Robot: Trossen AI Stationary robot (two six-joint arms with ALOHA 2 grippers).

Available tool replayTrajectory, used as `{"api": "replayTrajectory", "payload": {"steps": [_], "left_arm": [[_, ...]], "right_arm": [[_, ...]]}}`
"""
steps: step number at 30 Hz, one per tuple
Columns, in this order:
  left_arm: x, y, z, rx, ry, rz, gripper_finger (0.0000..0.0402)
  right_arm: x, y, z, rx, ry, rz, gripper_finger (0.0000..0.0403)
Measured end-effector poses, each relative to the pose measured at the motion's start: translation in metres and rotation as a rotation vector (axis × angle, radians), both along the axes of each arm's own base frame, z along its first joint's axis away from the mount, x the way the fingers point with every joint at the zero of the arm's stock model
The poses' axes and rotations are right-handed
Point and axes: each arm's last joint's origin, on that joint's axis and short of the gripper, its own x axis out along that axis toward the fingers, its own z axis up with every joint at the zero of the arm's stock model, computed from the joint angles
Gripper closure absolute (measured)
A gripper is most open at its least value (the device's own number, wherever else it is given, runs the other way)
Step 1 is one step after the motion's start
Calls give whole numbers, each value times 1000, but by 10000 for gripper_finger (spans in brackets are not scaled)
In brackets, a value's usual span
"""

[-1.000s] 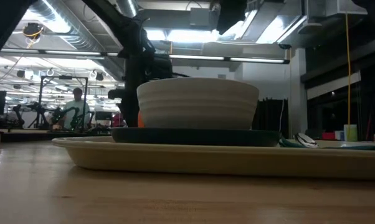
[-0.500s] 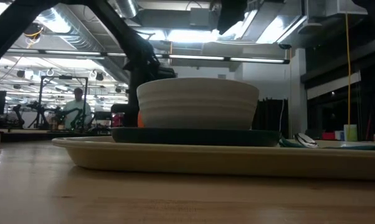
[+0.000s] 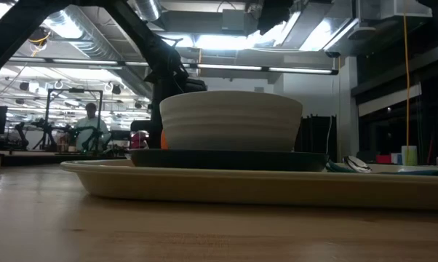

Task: Set up tray
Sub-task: Put the orange fork on the green napkin to the left of the orange spoon

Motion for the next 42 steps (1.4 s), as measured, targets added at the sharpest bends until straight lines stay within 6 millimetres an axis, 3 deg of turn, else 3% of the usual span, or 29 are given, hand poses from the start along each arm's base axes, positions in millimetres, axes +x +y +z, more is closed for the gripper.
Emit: {"api": "replayTrajectory", "payload": {"steps": [7, 14, 18, 22, 30, 34, 38, 42], "left_arm": [[-5, 2, -1, 22, 62, 18, 397], [-28, 14, 12, 165, 230, 33, 398], [-36, 22, 43, 292, 297, 17, 398], [-33, 21, 94, 363, 167, 34, 398], [-10, -39, 217, 412, -243, -333, 399], [3, -80, 259, 392, -443, -568, 399], [11, -122, 283, 334, -585, -741, 399], [22, -161, 279, 259, -605, -872, 399]], "right_arm": [[-15, -4, 8, -10, -7, -13, 230], [-30, -8, 13, -5, 10, -42, 230], [-33, -8, 12, -5, 41, -24, 230], [-35, -7, 11, -19, 71, 21, 230], [-58, -5, 27, 7, -10, 115, 230], [-74, -11, 36, 72, -104, 134, 230], [-84, -23, 41, 168, -213, 99, 230], [-85, -33, 41, 323, -316, 127, 230]]}}
